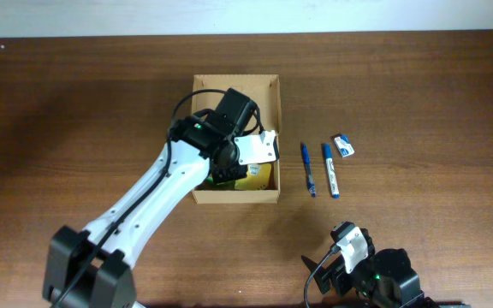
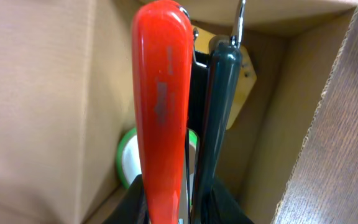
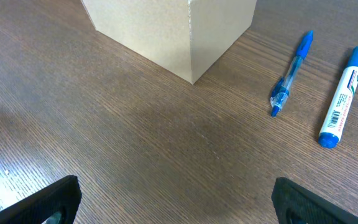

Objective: Pack container
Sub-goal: 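Carry the red stapler into the box beside the tape roll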

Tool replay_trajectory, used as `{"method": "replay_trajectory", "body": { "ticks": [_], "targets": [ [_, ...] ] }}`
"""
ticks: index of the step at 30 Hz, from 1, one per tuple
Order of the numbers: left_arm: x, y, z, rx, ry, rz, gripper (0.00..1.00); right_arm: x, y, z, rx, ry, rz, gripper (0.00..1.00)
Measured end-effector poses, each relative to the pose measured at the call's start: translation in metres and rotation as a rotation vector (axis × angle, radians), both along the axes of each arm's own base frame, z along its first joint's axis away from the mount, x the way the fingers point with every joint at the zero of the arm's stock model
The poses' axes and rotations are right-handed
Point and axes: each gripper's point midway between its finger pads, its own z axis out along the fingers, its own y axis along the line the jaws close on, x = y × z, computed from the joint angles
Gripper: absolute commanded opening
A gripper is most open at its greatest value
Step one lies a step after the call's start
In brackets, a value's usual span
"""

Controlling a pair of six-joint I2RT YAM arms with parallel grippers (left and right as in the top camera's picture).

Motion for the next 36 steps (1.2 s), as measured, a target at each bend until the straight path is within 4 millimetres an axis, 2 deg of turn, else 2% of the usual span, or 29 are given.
{"method": "replay_trajectory", "body": {
  "ticks": [7, 10, 25, 36],
  "targets": [
    [-0.002, 0.002, -0.035, 0.060, 0.085, 0.002, 0.01, 0.000, 0.000, 0.000, 0.000, 0.000, 0.000, 0.99],
    [-0.001, 0.005, -0.043, 0.086, 0.095, 0.005, 0.02, 0.000, 0.000, 0.000, 0.000, 0.000, 0.000, 0.99],
    [-0.014, 0.011, -0.046, 0.110, 0.151, 0.003, 0.02, 0.000, 0.000, 0.000, 0.000, 0.000, 0.000, 0.99],
    [-0.021, 0.011, -0.047, 0.119, 0.174, -0.102, 0.01, 0.000, 0.000, 0.000, 0.000, 0.000, 0.000, 0.99]
  ]
}}
